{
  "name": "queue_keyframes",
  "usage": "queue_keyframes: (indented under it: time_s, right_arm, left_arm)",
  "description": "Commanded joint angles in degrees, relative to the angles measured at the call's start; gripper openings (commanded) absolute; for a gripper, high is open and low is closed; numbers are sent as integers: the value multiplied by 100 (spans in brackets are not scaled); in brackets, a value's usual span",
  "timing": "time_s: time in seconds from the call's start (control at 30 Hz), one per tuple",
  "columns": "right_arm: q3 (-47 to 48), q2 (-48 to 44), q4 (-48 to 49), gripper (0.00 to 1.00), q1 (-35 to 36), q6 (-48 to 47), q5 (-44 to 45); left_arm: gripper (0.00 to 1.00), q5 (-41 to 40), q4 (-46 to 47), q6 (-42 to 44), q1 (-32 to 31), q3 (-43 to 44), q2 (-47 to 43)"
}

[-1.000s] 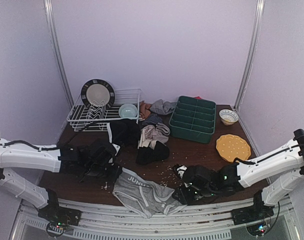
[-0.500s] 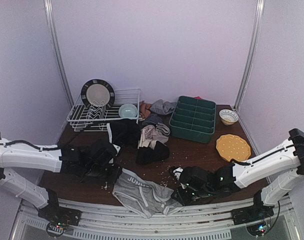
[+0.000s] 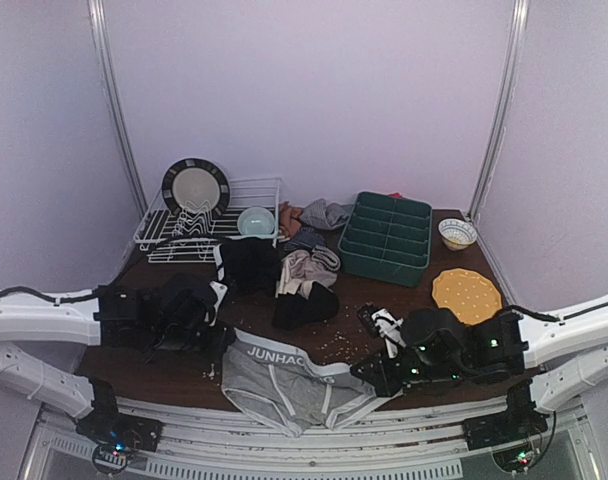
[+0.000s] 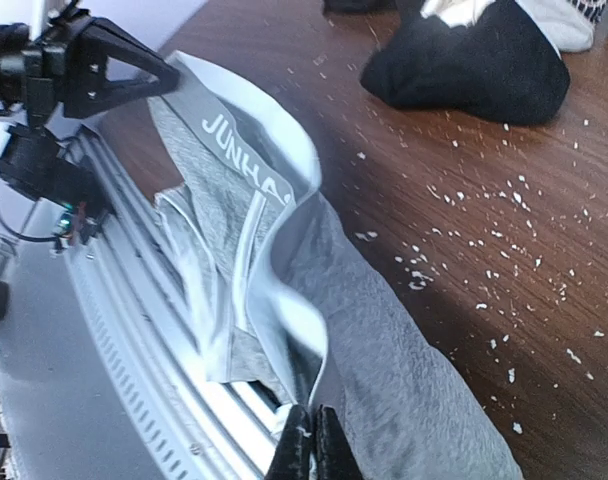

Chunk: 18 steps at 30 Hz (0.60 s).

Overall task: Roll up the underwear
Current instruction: Pick up the underwear from the center of the board, then flatten out the underwear at the center of the board.

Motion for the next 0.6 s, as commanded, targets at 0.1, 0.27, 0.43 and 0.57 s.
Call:
queue_keyframes:
  time_s: [0.1, 0.27, 0.43, 0.57]
  right_arm:
    - [243, -560, -1144, 0, 617, -185, -214]
    - [670, -720, -1288, 0, 1087, -112, -382]
    - [750, -804, -1658, 0, 447, 241, 251]
    - [90, -471, -1159, 0, -925, 516, -91]
  left_arm:
    - [0, 315, -596, 31, -453, -124, -1407]
    - [0, 571, -1198, 28, -1194, 354, -2184]
    - [0, 357, -1173, 272, -1218, 827, -1630]
    - [0, 574, -500, 460, -477, 967, -251]
